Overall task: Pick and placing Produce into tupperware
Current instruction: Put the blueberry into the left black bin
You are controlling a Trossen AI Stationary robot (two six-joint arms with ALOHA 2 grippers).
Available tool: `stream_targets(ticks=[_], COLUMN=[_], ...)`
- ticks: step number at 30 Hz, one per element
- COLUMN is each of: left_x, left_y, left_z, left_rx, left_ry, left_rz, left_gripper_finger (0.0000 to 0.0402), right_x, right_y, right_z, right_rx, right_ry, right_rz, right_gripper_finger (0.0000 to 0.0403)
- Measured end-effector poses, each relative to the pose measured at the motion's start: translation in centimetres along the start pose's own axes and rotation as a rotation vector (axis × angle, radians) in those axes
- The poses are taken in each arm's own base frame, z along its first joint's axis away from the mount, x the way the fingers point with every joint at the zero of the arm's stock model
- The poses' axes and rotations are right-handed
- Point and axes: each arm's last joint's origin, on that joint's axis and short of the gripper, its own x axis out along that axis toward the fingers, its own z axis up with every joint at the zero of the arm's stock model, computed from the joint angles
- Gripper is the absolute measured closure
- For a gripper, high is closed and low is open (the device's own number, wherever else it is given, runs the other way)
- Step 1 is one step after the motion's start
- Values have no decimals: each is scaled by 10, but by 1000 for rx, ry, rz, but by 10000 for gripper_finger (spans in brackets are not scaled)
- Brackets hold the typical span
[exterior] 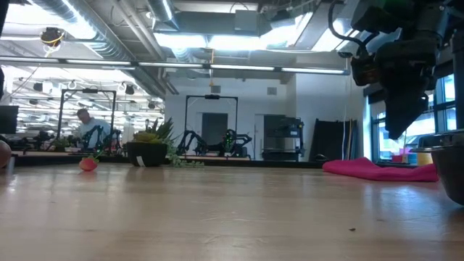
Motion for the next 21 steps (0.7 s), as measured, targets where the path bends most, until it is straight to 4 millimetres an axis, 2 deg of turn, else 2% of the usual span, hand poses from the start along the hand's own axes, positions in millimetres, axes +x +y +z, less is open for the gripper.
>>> stream_targets(ticks=[6, 10, 14, 21], left_x=[3, 6, 6, 13], left_y=[2, 1, 0, 0], left_z=[-6, -10, -10, -15], left_rx=[-2, 5, 11, 35], left_ry=[66, 101, 104, 160], left_rz=[23, 32, 28, 42], left_gripper_finger=[188, 134, 116, 121], right_x=[0, 0, 0, 0], right_y=[0, 0, 1, 1], right_z=[0, 0, 0, 0], right_rx=[0, -2, -2, -30], right_ry=[0, -3, -5, -5], right_rz=[0, 4, 5, 6], right_gripper_finger=[181, 181, 181, 181])
